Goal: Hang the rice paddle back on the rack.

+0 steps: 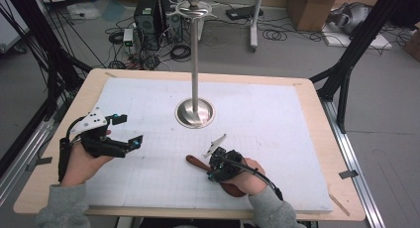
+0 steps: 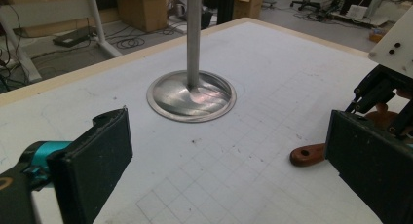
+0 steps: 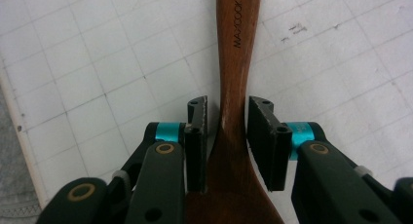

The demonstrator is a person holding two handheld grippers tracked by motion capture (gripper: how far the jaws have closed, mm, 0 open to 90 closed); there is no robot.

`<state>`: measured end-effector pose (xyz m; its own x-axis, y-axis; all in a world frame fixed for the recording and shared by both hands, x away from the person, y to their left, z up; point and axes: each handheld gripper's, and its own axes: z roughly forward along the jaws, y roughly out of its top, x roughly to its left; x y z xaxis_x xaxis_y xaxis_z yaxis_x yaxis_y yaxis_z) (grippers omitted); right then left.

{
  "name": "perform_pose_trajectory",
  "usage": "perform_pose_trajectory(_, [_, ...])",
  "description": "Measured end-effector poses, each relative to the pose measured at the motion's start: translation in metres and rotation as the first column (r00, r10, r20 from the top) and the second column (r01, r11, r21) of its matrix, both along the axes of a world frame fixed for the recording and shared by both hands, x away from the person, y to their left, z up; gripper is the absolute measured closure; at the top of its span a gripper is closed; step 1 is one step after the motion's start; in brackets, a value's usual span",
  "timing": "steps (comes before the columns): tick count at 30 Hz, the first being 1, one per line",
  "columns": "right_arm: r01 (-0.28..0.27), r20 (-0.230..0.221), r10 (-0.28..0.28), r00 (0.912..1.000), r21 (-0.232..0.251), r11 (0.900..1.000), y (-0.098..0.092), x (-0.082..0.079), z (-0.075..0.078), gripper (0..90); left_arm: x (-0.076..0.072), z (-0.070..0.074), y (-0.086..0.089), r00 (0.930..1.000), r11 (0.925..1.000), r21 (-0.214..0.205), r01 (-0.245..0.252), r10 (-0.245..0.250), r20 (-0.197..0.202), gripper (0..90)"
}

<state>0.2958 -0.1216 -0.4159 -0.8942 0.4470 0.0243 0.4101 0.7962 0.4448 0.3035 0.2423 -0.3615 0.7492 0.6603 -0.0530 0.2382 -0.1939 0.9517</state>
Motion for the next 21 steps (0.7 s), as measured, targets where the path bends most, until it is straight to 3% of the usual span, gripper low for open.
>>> perform_pose_trajectory(21, [-0.008, -0.002, 0.008, 1.0000, -0.002, 1.0000, -0.0018, 0.0006, 0.0006, 74.0, 0.0011, -0.0019, -0.0006, 1.0000, 1.0000, 0.007, 0.001, -0.001, -0.008, 4.2])
